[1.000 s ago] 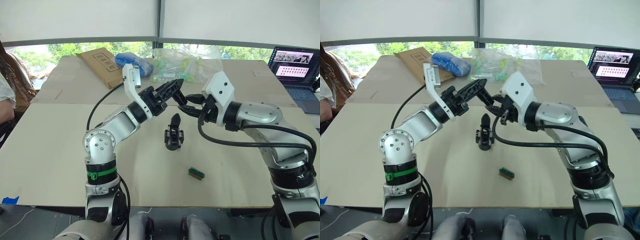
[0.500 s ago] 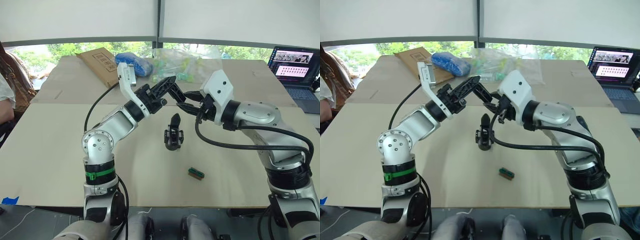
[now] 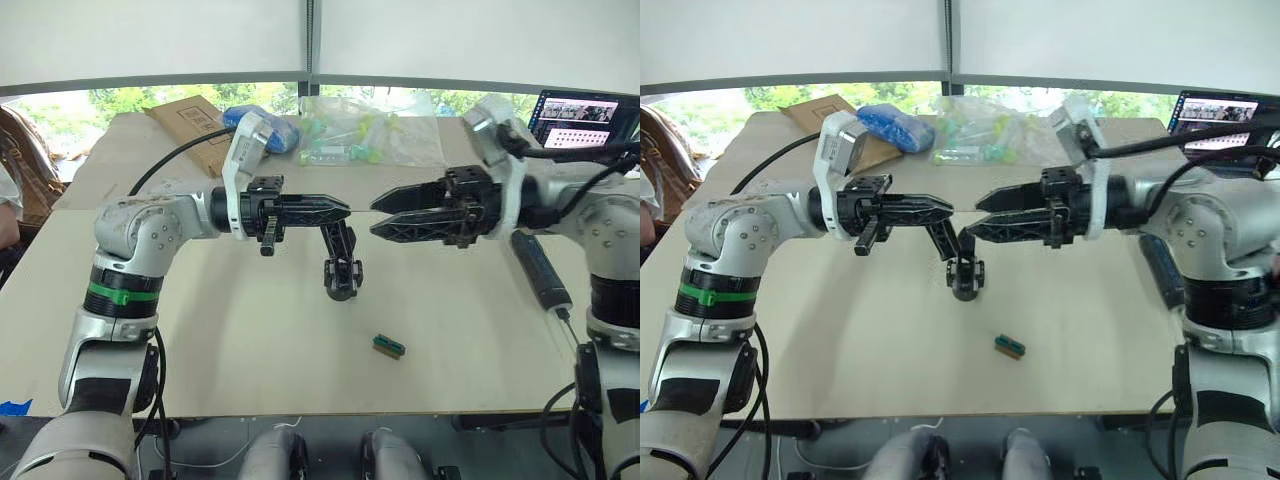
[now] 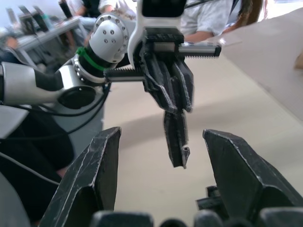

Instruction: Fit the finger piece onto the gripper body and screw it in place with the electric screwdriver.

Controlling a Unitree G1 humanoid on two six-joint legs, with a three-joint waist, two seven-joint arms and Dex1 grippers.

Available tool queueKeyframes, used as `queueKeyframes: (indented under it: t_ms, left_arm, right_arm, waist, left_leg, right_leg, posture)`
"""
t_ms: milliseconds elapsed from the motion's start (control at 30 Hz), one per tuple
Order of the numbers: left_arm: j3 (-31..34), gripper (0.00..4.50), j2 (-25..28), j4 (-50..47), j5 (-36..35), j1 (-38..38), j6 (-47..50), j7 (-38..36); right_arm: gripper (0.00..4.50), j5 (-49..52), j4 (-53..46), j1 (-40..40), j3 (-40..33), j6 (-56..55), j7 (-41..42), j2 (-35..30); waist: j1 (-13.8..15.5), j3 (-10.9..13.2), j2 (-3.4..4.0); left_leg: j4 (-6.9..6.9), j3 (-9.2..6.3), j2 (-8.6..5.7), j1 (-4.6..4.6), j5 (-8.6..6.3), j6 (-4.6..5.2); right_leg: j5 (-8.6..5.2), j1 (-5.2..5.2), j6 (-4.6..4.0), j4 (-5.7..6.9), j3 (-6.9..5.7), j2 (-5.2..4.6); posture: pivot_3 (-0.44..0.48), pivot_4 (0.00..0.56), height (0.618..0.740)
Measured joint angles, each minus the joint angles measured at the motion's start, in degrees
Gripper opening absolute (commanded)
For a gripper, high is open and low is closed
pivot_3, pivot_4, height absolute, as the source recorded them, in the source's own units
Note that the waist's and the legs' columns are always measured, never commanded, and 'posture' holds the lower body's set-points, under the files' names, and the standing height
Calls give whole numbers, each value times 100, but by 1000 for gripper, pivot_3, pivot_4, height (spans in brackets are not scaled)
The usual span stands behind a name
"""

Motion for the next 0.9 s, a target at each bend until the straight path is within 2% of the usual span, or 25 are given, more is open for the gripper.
queueKeyframes:
  t_ms: [100, 300, 400, 600, 900]
  left_arm:
    - [-6, 0, -134, 342, 22, -253, 42, -148]
    - [28, 0, -140, 425, 48, -261, 124, -285]
    - [47, 0, -140, 424, 65, -261, 131, -348]
    - [129, 0, -213, 452, 44, -333, 338, -377]
    - [172, 0, -224, 451, 185, -344, 351, -431]
  right_arm:
    - [3089, -46, -4, -118, 156, -7, 21, 157]
    - [3089, -53, -7, -115, 189, -7, -157, 409]
    - [2250, -75, -5, -115, 190, -7, -212, 456]
    - [245, -329, 80, -116, 248, -248, -188, 498]
    - [240, -613, 150, -115, 348, -622, 38, 529]
  waist:
    - [0, 0, 0]
    - [-14, 0, 0]
    - [-12, 0, 0]
    - [-20, 0, 0]
    - [-28, 0, 0]
  left_leg:
    - [-2, -2, 0, -3, 0, 0]
    - [0, -2, 1, -5, 0, 0]
    - [1, -3, 0, -5, 0, 0]
    - [0, -2, 0, -5, 0, 0]
    - [0, -2, 0, -5, 0, 0]
  right_leg:
    - [0, 2, 1, 8, -3, 1]
    - [1, 1, 2, 10, -3, 1]
    - [1, 1, 2, 10, -3, 1]
    - [1, 0, 2, 11, -3, 1]
    - [1, 1, 3, 12, -3, 1]
  posture:
    - [0, 150, 732]
    - [0, 150, 732]
    - [0, 150, 732]
    - [0, 150, 732]
    - [0, 150, 732]
